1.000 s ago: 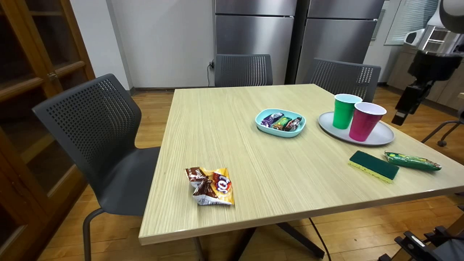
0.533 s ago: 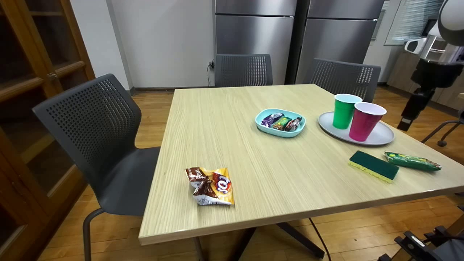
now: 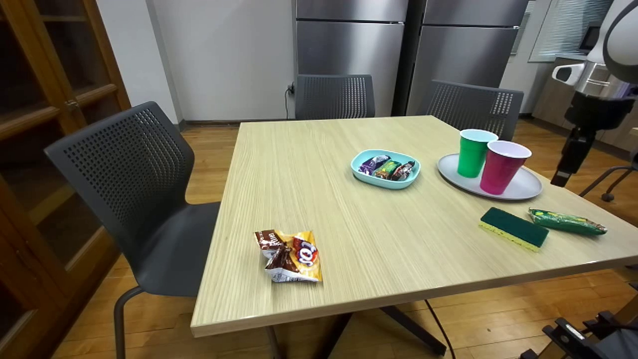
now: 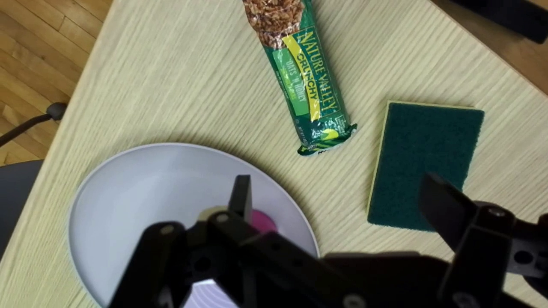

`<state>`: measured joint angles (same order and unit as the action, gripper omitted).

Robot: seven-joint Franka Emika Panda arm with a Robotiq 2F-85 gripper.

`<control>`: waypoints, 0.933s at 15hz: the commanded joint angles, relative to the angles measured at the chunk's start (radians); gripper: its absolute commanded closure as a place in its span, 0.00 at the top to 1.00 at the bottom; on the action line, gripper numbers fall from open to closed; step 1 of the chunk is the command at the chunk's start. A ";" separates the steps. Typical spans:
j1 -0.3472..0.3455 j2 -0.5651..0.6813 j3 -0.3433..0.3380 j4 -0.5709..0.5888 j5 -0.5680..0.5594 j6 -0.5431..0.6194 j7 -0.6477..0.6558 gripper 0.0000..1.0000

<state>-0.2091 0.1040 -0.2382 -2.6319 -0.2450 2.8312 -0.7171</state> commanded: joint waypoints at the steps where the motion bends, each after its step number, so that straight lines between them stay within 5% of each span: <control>1: -0.027 0.033 0.007 0.016 -0.033 0.033 -0.036 1.00; 14: -0.085 0.157 0.028 0.069 -0.001 0.033 -0.124 1.00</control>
<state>-0.2568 0.2189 -0.2351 -2.5970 -0.2551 2.8536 -0.8001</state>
